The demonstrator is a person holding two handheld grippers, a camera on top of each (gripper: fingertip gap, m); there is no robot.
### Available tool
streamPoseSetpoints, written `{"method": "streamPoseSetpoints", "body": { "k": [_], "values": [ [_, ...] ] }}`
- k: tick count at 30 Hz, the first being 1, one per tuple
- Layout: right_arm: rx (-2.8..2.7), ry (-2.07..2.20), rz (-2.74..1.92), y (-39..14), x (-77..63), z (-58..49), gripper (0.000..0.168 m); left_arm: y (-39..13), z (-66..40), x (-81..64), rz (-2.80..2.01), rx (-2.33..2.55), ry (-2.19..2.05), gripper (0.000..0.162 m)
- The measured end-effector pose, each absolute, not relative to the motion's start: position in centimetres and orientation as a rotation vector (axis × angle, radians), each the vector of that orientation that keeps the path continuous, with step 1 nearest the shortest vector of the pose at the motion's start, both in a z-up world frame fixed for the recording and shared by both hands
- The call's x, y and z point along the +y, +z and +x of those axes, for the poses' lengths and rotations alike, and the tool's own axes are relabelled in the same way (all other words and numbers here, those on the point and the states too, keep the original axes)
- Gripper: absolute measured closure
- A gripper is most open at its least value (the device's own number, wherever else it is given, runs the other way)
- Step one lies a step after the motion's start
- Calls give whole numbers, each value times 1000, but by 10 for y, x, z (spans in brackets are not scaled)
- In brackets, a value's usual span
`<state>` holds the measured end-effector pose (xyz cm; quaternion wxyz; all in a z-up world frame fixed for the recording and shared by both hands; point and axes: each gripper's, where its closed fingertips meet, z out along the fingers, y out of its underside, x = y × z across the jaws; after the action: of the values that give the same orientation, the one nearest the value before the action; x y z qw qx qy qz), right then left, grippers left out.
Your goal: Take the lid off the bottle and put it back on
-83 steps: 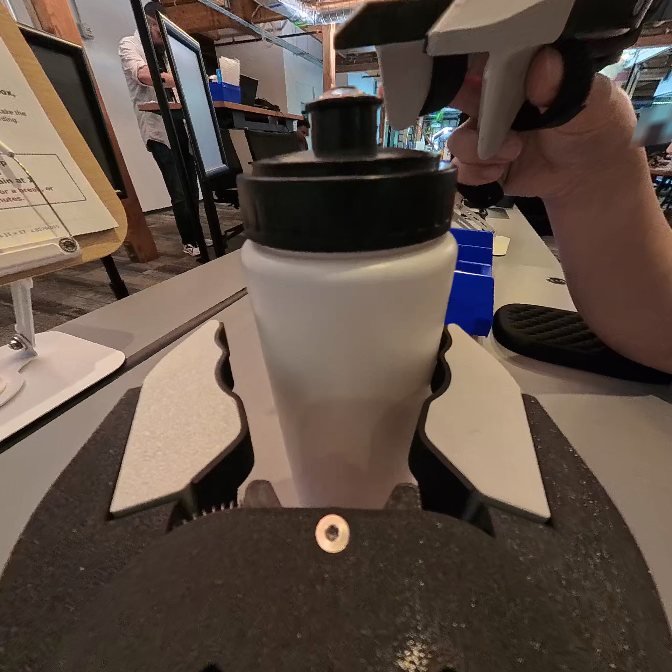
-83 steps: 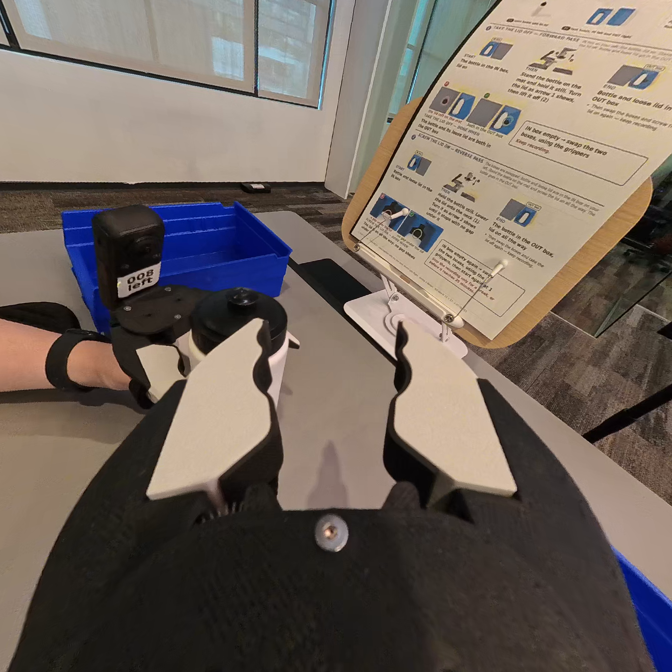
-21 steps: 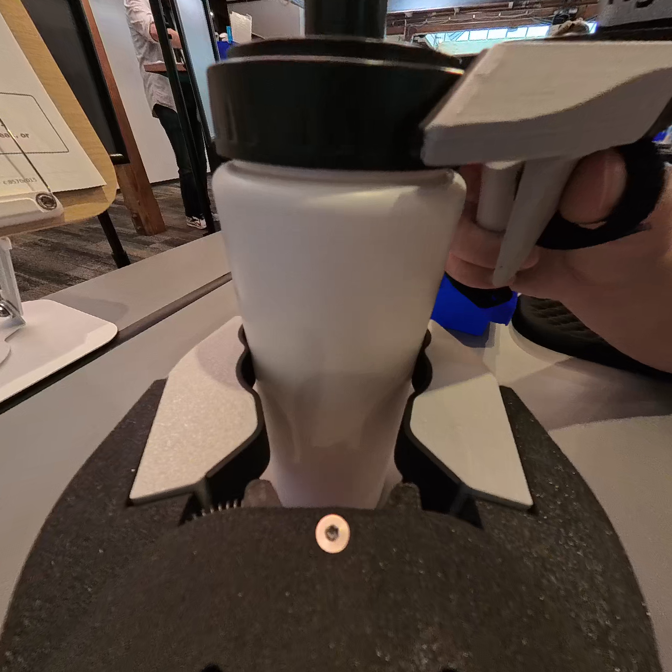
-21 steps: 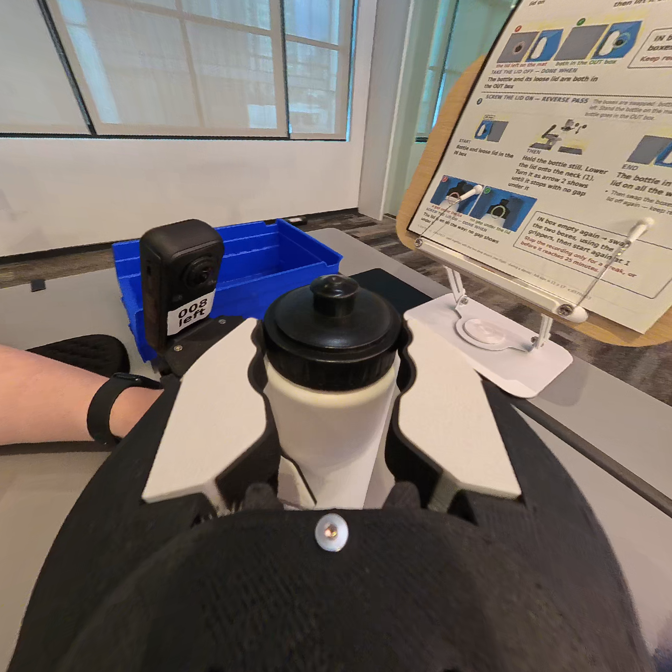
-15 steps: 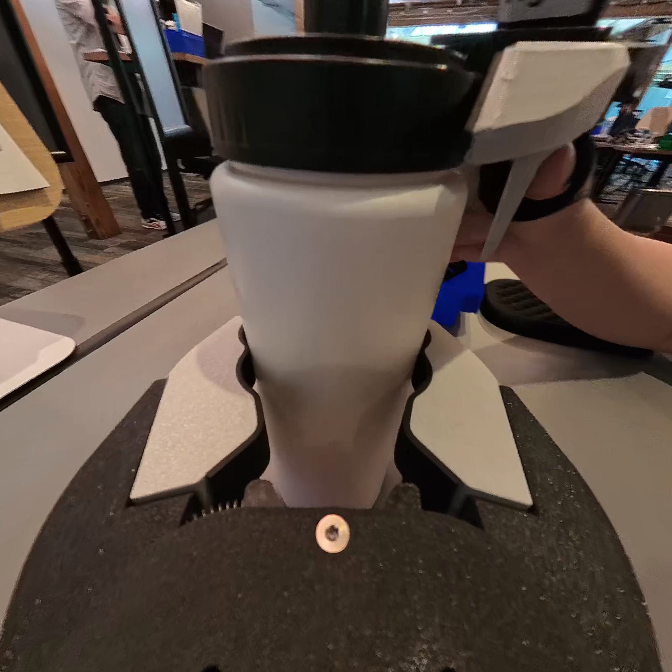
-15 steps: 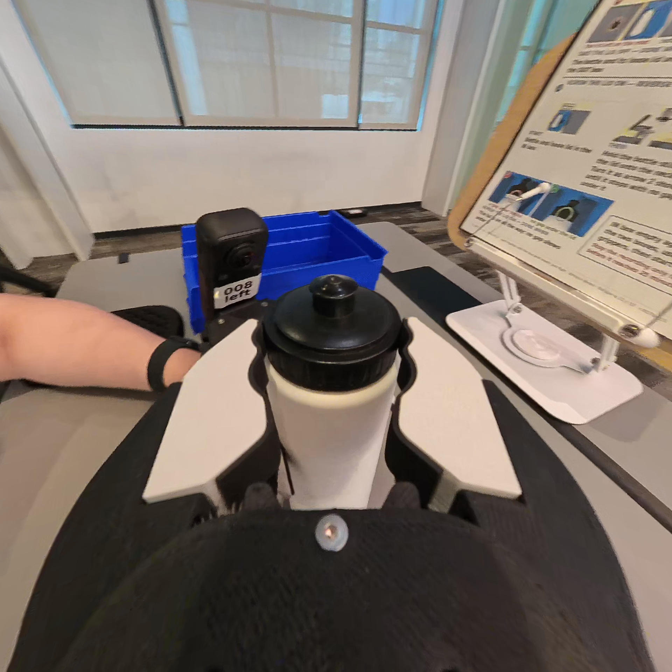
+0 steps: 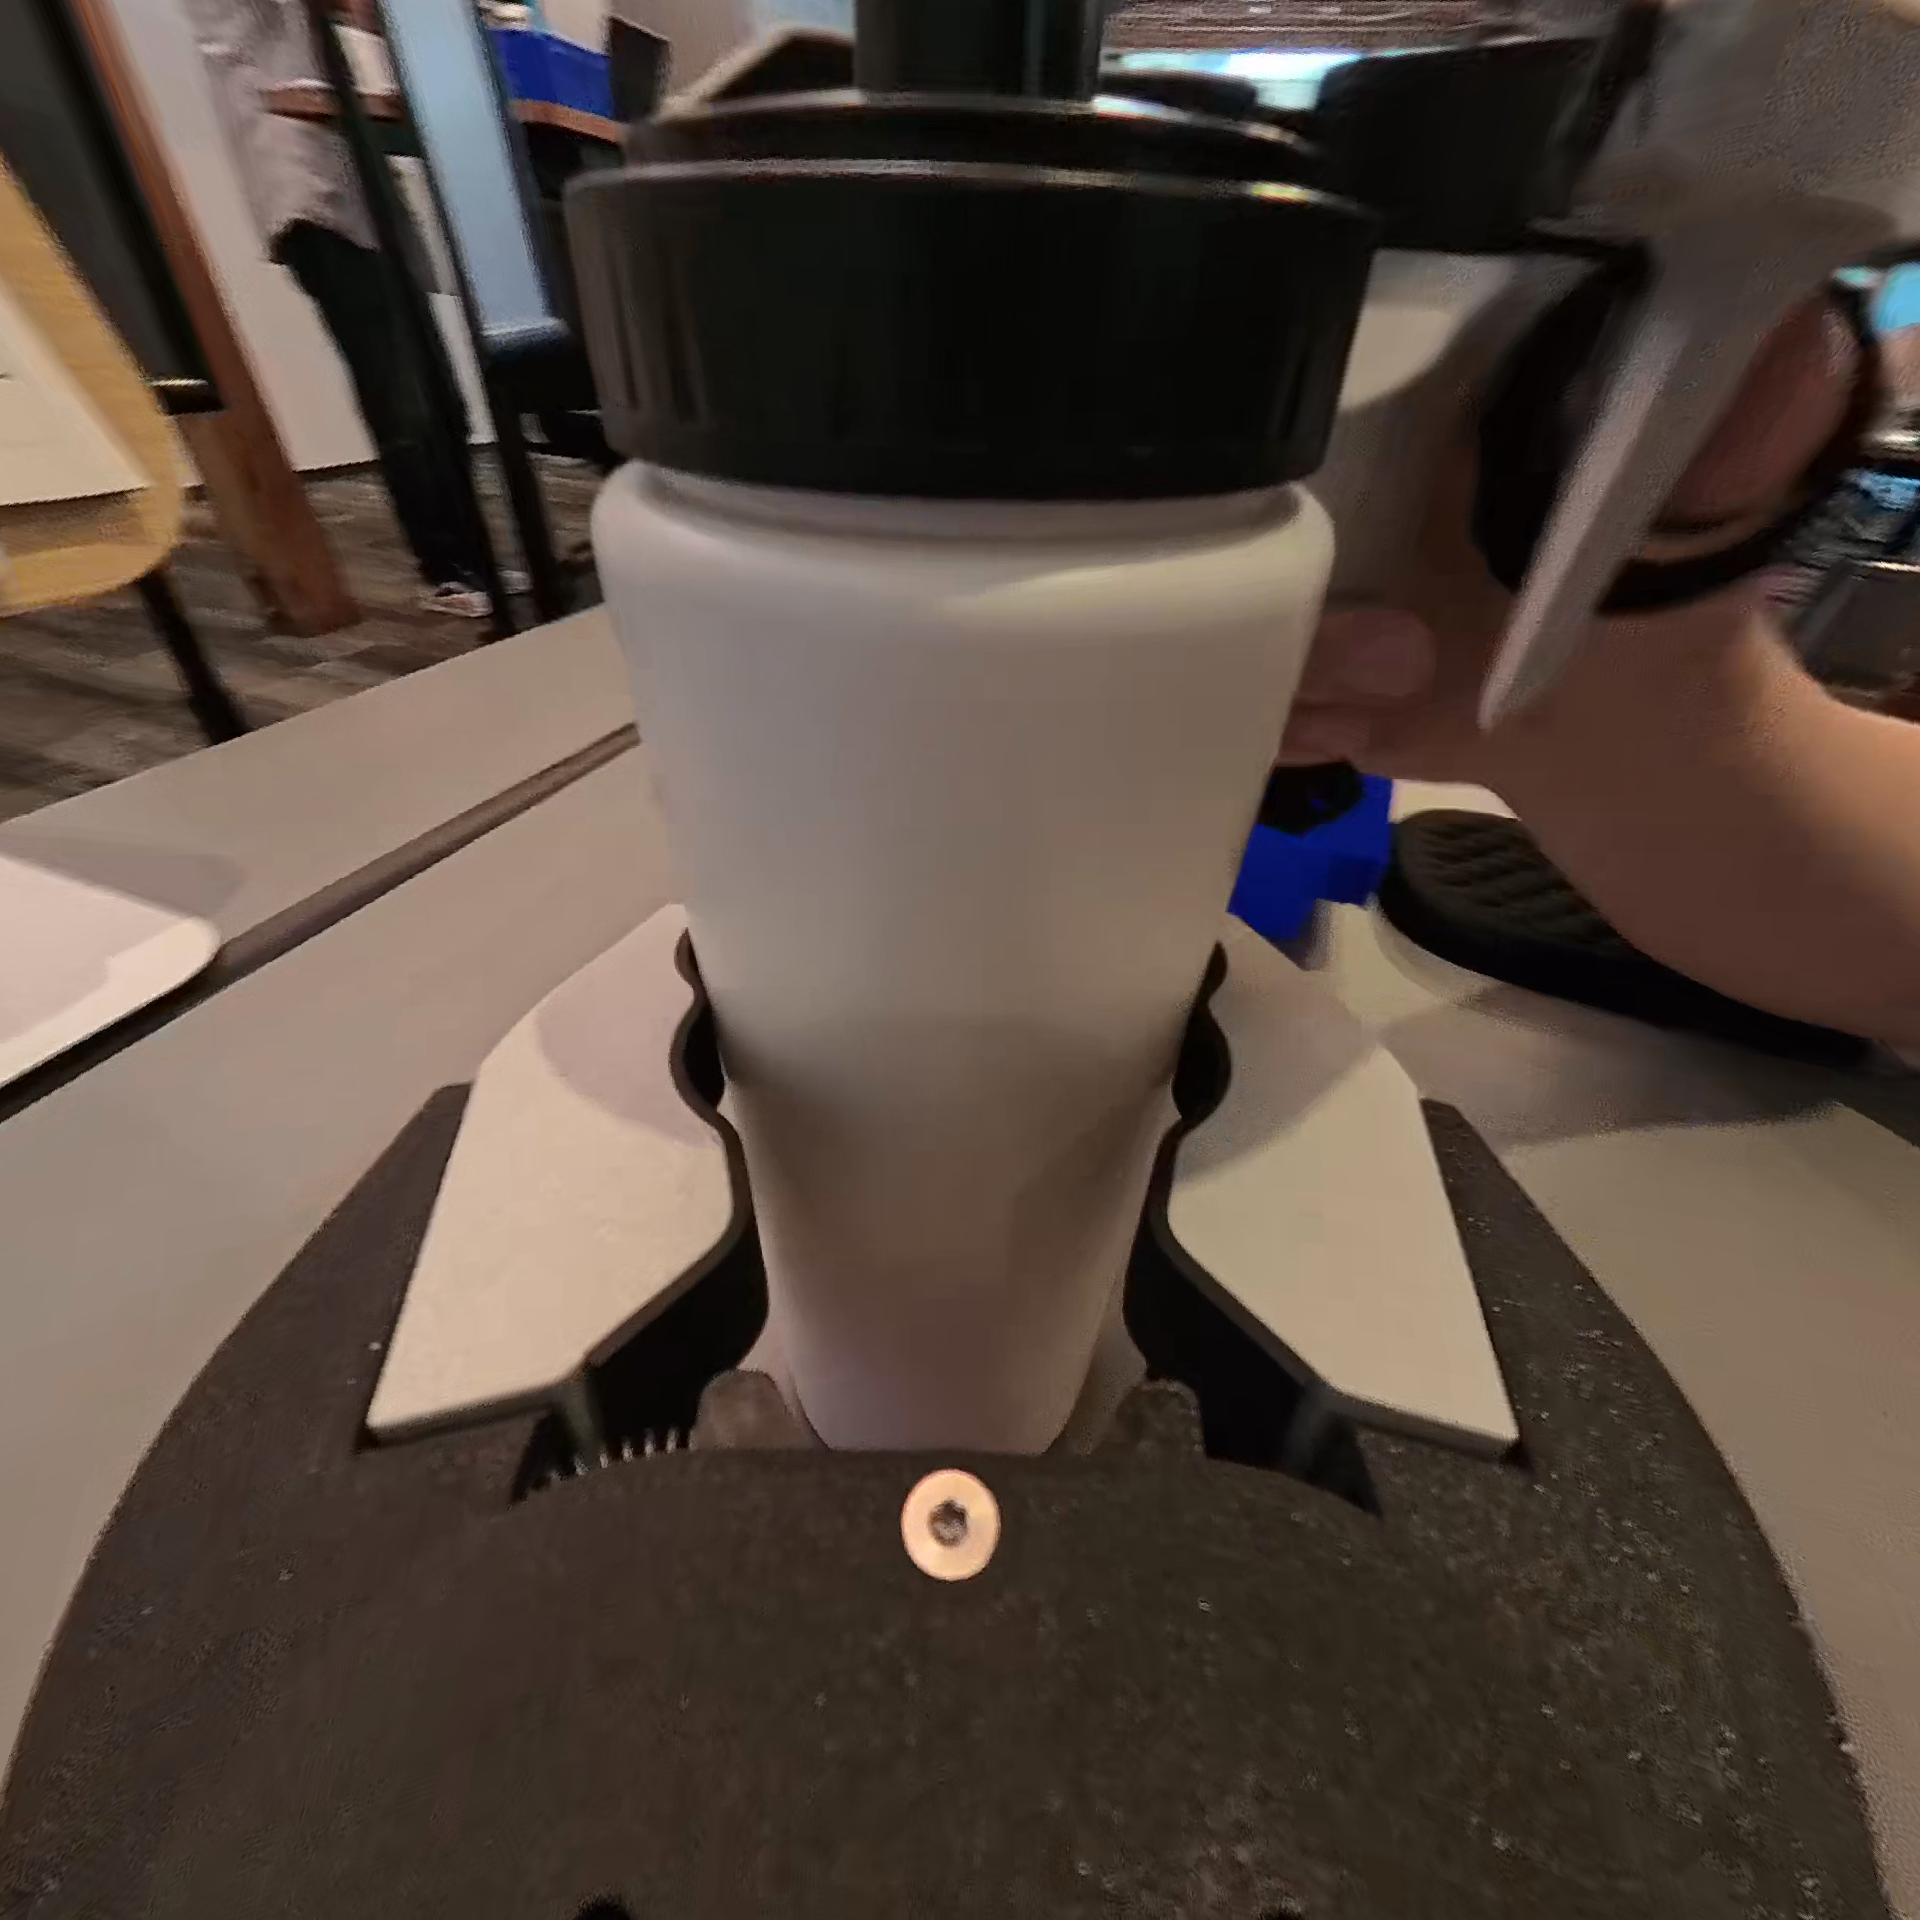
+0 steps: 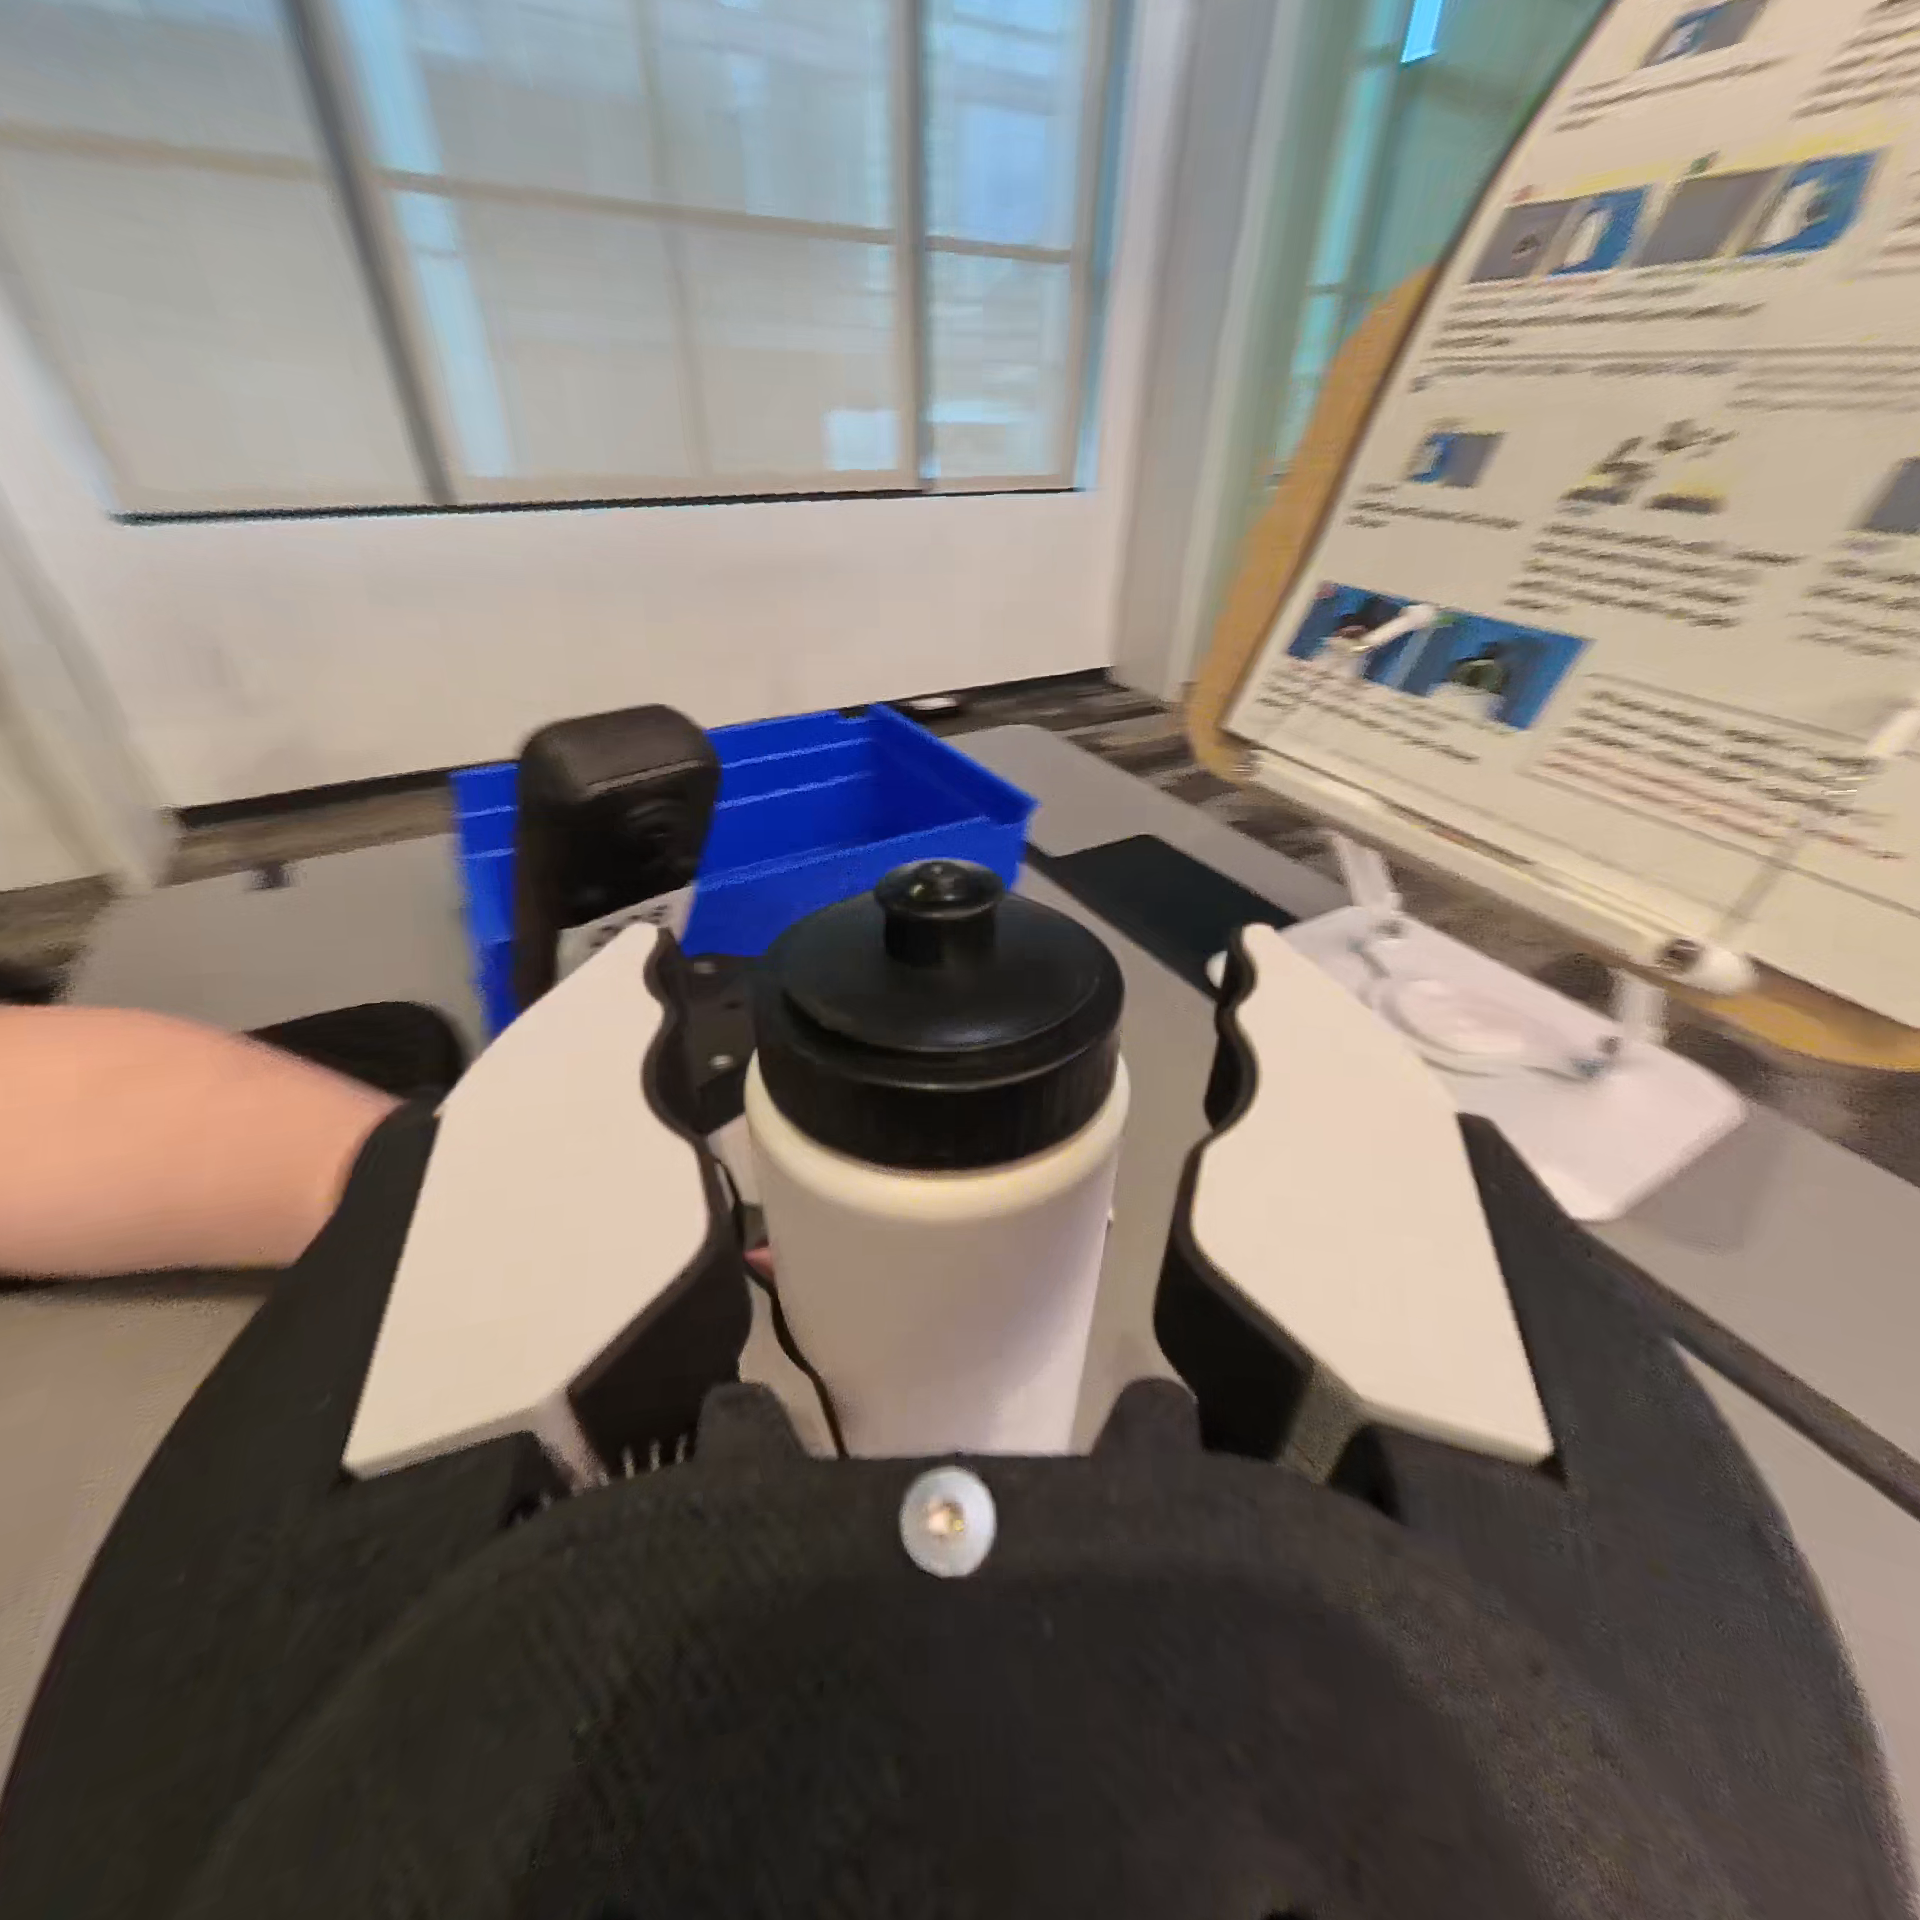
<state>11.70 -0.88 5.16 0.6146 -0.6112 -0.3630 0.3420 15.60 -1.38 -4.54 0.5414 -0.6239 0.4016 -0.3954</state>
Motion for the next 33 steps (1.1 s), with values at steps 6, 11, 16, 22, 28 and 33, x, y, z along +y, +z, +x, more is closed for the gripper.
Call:
{"method": "streamPoseSetpoints", "body": {
  "k": [6, 11, 16, 22, 28, 33],
  "values": [
    [-691, 458, -1437, 41, -4, 112, 78, -47, 150, -2, -1558, 843, -729, 75],
    [-641, 561, -1500, 41, -2, 119, 92, -48, 152, -4, -1568, 843, -718, 75],
    [-787, 651, -1508, 39, -5, 114, 92, -48, 151, -5, -1558, 877, -753, 76],
    [-1119, 926, -1345, 40, -34, 109, 92, -47, 160, -31, -1434, 1067, -977, 76],
    [-1210, 1135, -1238, 42, -53, 117, 92, -48, 171, -54, -1390, 1186, -1082, 76],
    [-949, 931, -1244, 62, -24, 120, 72, -48, 164, -32, -1477, 1030, -972, 75]
  ]
}}
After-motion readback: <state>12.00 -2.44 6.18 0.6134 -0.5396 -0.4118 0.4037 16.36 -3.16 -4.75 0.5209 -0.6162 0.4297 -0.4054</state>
